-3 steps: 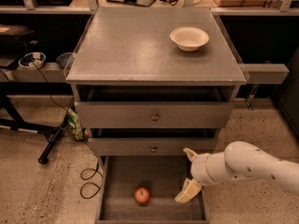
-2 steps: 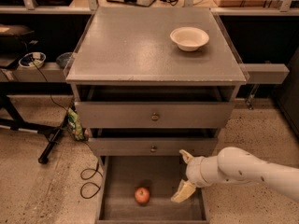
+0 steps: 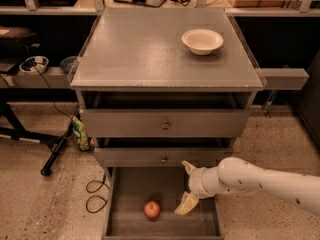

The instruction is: Pick apple from bottom drawer and place on counter

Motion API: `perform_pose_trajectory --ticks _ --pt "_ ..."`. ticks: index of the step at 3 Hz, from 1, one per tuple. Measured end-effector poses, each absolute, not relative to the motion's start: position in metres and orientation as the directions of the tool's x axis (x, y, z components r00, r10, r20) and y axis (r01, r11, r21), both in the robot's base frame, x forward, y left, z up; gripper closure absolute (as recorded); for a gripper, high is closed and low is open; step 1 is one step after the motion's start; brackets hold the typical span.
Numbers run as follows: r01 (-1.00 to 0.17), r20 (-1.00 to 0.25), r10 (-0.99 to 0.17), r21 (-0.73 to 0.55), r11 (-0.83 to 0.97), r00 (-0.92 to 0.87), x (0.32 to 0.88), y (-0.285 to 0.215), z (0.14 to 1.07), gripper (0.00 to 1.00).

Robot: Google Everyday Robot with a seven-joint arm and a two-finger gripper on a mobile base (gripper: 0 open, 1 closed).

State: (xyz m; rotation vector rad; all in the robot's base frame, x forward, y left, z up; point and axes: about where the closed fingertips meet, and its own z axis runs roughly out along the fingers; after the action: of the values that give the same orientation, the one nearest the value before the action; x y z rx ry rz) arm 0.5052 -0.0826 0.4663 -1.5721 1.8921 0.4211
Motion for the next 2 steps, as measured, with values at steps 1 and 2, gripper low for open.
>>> perform_pose_trajectory --ticks 1,2 --pt "-0.975 -0.598 -0.796 -0.101 0.198 -0.099 0.5151 -0.0679 0.4277 0.00" --pt "-0.975 -0.598 -0.796 -0.101 0.198 -0.099 0.5151 -0.0679 0.4277 0.00"
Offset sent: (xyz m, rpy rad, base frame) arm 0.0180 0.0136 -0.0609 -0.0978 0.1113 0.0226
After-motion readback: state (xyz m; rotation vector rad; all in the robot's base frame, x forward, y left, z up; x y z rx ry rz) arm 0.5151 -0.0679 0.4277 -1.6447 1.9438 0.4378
